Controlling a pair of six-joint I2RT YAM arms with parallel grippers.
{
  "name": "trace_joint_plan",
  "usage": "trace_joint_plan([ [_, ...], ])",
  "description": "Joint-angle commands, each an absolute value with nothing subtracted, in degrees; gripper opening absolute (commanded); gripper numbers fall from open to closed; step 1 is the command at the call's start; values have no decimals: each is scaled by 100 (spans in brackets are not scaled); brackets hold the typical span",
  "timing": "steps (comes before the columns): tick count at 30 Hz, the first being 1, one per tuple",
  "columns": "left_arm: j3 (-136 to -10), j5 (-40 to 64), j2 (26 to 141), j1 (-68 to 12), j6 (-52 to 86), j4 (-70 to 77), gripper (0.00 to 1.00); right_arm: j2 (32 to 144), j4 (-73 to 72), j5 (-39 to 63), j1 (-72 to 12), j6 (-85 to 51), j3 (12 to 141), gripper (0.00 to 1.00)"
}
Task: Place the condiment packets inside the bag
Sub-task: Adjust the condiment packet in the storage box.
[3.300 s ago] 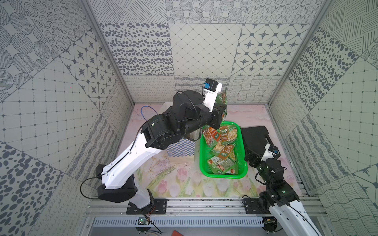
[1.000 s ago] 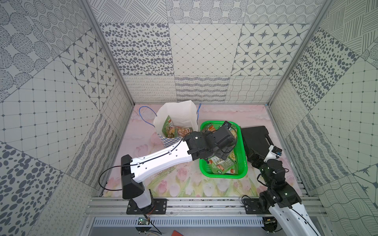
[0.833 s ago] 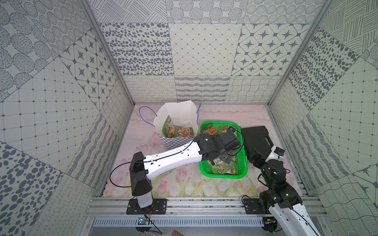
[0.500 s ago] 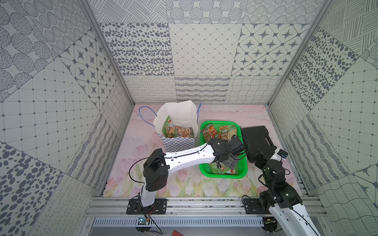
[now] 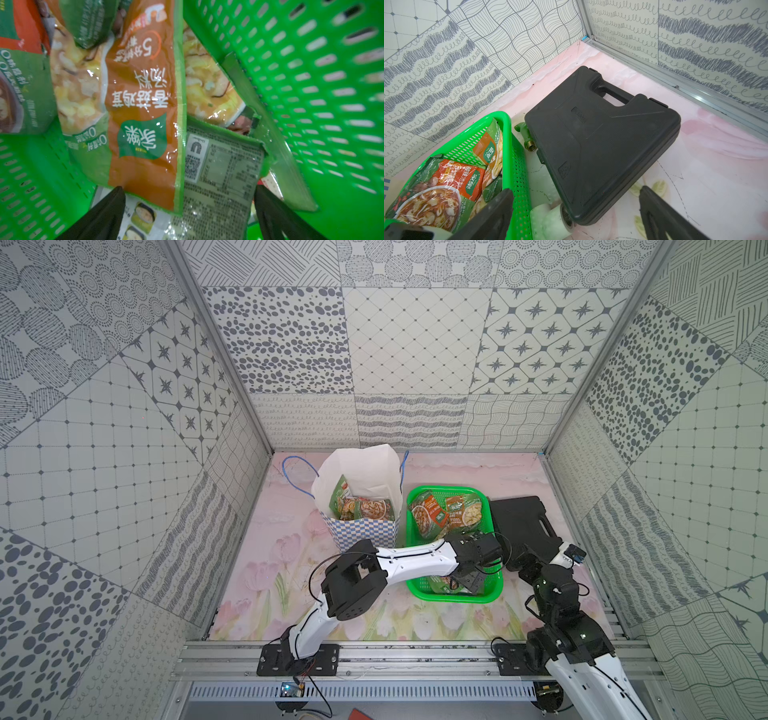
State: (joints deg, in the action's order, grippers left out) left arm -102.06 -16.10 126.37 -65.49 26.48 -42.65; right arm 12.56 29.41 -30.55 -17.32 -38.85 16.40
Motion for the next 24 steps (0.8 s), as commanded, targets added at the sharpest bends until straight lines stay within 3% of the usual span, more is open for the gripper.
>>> trace_joint_plan([
  [1,-10379,-1920,12907,-6507,2744,-4202,100,1169,2833,-3129,-1730,-3946,1830,97],
  [9,-10488,-2434,12864,-6505,2751,-4232,95,1168,2834,-3129,-1727,-3937,1835,97],
  [14,-10480,-2498,12658,-6495,2606,-4016,97,1164,2819,-3089,-1731,-3937,1837,97],
  [24,-10623,-1563,12719,-6137,2355,-3538,100,1169,2803,-3076,-1731,-3919,1830,97],
])
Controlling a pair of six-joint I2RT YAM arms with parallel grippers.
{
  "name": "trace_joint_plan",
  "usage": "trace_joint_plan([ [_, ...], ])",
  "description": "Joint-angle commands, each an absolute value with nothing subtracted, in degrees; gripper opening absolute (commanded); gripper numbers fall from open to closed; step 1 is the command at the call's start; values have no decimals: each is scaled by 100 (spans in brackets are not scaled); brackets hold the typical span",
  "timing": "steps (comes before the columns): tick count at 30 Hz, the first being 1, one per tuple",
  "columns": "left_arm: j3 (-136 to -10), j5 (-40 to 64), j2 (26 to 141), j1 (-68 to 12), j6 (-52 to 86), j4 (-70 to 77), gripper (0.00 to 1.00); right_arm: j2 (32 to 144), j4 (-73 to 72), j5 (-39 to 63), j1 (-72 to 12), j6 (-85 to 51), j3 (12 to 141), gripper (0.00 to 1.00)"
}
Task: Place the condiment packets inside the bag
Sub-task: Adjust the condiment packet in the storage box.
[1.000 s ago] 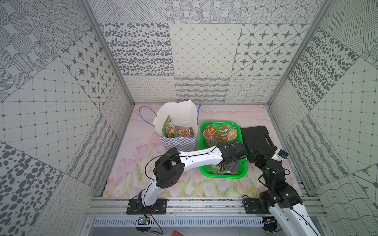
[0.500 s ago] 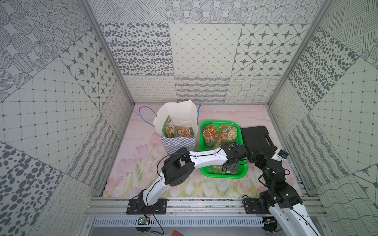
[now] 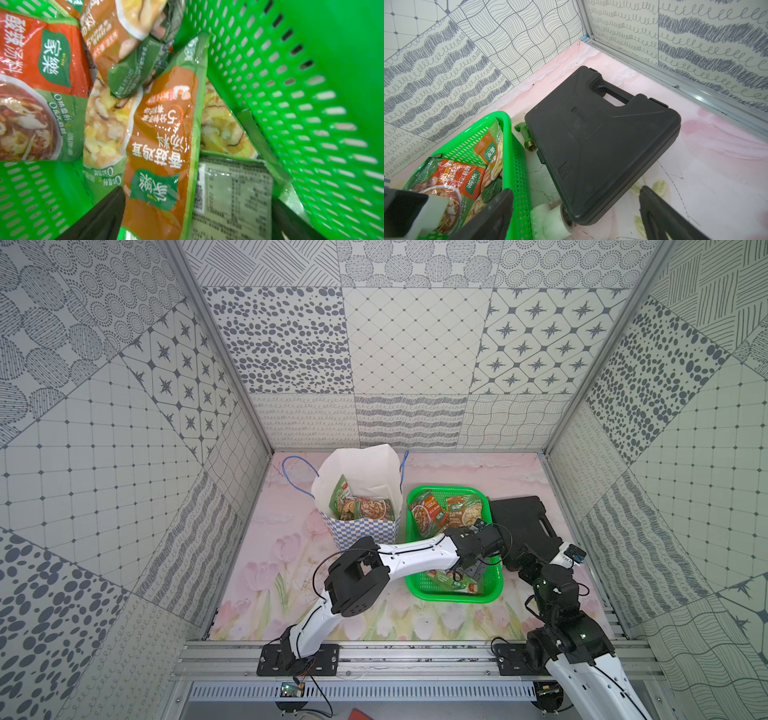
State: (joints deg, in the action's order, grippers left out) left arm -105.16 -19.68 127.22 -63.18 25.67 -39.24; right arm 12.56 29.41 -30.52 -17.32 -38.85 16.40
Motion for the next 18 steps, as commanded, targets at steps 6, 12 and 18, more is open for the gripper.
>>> trace_joint_plan([
  [6,-10674,-183,12797,-6047,1931,-3383,99,1169,2778,-3052,-1731,-3903,1818,97],
  [12,-10613,341,12514,-6204,1652,-3424,100,1172,2744,-3031,-1731,-3892,1802,97],
  [18,-10396,-534,12225,-6205,1620,-3418,99,1178,2725,-3010,-1725,-3881,1798,97],
])
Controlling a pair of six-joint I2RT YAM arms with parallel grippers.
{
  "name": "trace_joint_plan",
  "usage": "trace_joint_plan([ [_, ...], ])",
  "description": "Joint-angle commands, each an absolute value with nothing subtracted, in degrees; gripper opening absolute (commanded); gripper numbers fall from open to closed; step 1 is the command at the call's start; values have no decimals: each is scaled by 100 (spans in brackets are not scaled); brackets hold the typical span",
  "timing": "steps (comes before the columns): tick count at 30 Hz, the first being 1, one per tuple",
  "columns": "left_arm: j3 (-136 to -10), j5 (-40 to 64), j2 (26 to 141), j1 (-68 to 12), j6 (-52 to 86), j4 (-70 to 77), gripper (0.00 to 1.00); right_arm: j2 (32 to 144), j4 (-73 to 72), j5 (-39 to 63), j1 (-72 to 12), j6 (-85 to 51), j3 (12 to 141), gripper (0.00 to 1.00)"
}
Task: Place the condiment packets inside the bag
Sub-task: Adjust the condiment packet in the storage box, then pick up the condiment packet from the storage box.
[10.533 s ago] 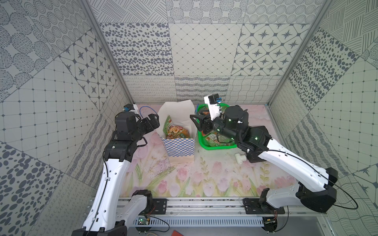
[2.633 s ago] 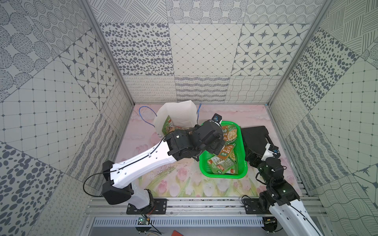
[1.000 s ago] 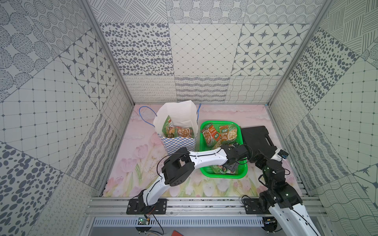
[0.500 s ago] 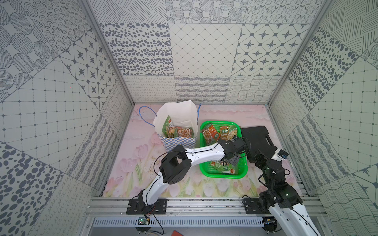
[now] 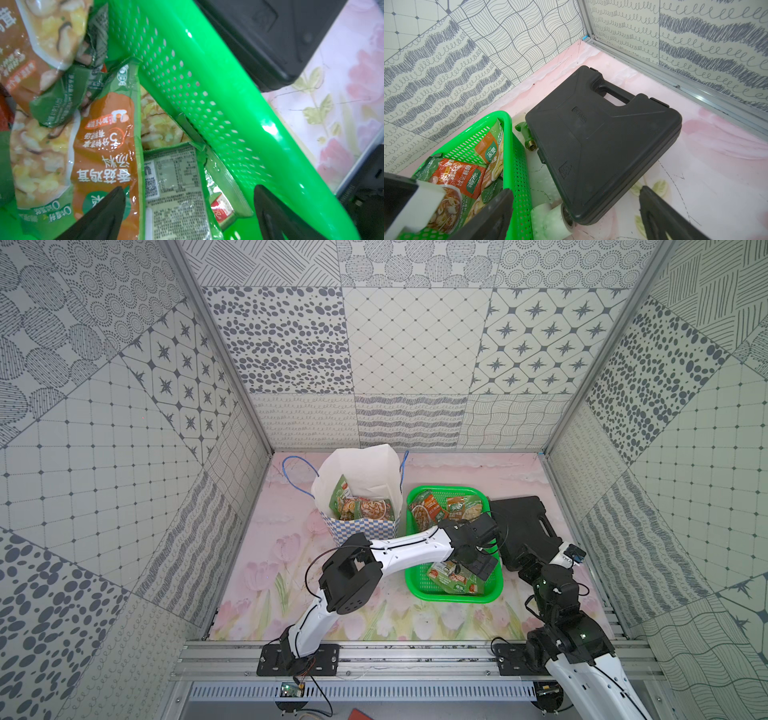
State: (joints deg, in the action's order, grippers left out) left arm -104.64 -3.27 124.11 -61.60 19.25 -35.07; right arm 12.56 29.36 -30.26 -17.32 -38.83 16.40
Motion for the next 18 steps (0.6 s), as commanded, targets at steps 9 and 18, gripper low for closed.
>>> trace_joint_plan([
  [9,-10635,-2111,12788,-6179,1426,-3527,99,1178,2698,-2988,-1731,-3867,1785,97],
  [18,-10792,-2789,13183,-6109,1398,-3540,77,1177,2681,-2951,-1727,-3840,1776,97],
])
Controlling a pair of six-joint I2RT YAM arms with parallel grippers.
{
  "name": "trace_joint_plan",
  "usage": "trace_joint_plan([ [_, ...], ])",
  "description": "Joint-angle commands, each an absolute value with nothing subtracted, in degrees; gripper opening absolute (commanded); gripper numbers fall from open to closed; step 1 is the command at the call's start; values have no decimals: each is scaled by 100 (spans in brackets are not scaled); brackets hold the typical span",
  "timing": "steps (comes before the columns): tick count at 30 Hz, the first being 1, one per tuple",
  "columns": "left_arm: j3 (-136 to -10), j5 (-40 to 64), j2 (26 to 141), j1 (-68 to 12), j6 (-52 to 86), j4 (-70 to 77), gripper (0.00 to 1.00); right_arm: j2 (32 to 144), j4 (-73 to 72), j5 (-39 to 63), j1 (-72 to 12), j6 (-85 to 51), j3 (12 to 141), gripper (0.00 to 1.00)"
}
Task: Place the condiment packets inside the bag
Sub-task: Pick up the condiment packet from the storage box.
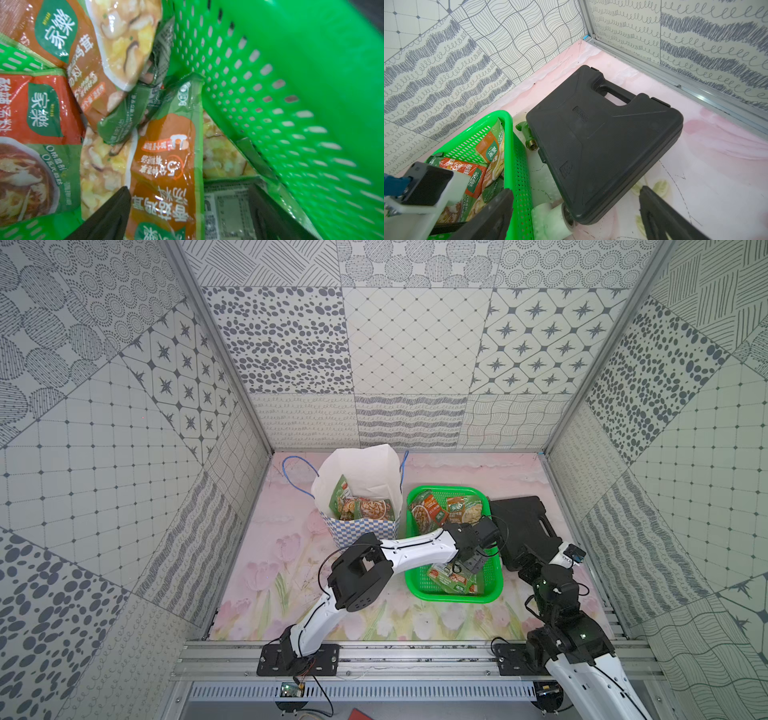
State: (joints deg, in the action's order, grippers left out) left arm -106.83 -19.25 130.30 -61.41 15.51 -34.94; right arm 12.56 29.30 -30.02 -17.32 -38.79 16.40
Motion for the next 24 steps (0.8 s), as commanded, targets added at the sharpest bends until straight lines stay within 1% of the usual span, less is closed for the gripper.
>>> trace_joint_plan([
  [1,-10793,-2871,13189,-6108,1397,-3542,72,1182,2671,-2946,-1731,-3840,1772,97],
  [5,-10716,-3155,13120,-6108,1389,-3518,50,1188,2648,-2922,-1731,-3832,1770,97],
  [8,-10610,-3311,12993,-6109,1384,-3432,28,1184,2647,-2911,-1731,-3823,1766,97],
  [10,-10503,-3297,12857,-6107,1334,-3336,10,1178,2651,-2909,-1731,-3808,1772,97],
  [11,-10443,-3272,12781,-6115,1315,-3287,3,1181,2647,-2900,-1731,-3807,1775,97],
  [12,-10384,-3278,12694,-6118,1289,-3259,0,1178,2646,-2896,-1731,-3814,1772,97],
  [19,-10274,-3335,12057,-6331,1003,-3423,0,1195,2577,-2805,-1731,-3801,1740,97],
  [24,-10248,-2698,11409,-6373,1092,-3689,0,1204,2571,-2811,-1731,-3812,1731,97],
])
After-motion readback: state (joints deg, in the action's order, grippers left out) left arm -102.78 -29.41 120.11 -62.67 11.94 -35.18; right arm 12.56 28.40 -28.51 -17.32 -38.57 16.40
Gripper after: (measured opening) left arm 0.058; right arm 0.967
